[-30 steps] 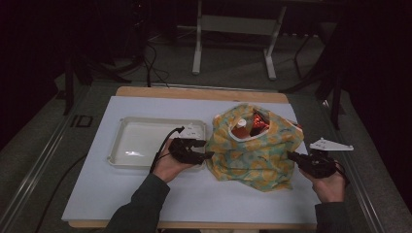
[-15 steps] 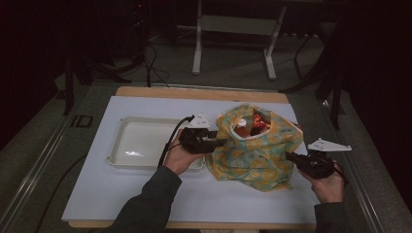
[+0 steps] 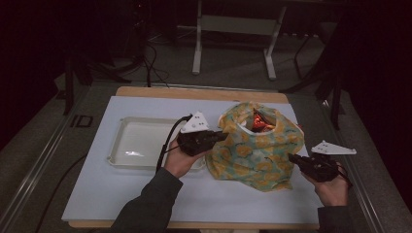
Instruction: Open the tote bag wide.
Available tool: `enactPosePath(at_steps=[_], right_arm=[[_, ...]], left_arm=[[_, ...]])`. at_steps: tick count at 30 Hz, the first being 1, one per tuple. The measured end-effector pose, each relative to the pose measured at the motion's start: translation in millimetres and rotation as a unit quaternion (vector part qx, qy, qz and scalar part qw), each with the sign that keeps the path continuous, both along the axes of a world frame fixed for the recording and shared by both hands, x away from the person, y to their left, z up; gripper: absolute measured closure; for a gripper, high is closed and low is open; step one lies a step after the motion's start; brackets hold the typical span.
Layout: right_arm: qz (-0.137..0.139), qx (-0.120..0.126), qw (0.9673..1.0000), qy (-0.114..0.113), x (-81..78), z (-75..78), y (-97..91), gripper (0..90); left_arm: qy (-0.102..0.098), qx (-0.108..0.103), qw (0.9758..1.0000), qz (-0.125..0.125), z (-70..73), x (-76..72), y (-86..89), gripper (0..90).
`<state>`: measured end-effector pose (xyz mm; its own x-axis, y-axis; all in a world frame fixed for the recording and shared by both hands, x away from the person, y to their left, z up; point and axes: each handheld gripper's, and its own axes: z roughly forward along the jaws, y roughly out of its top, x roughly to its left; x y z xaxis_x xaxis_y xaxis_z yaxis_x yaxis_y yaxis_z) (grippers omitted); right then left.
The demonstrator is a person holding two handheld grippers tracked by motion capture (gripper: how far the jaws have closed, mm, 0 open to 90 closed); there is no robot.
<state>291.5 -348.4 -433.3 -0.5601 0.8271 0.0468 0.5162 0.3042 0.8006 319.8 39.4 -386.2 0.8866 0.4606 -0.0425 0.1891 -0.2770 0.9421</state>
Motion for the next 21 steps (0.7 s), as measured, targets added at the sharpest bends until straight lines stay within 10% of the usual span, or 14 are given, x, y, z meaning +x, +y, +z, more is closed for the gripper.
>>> enactPosePath(at_steps=[10,21], right_arm=[[0.009,-0.008,0.9999,0.0,-12.2,-0.8,-3.6,90.0],[0.01,-0.016,0.9992,0.034,-14.8,-25.6,-6.9,90.0]], left_arm=[[-0.011,0.006,0.9987,-0.05,-6.1,-23.4,-1.6,89.5],[0.039,0.067,0.9959,-0.047,-48.7,-18.2,-3.7,89.5]])
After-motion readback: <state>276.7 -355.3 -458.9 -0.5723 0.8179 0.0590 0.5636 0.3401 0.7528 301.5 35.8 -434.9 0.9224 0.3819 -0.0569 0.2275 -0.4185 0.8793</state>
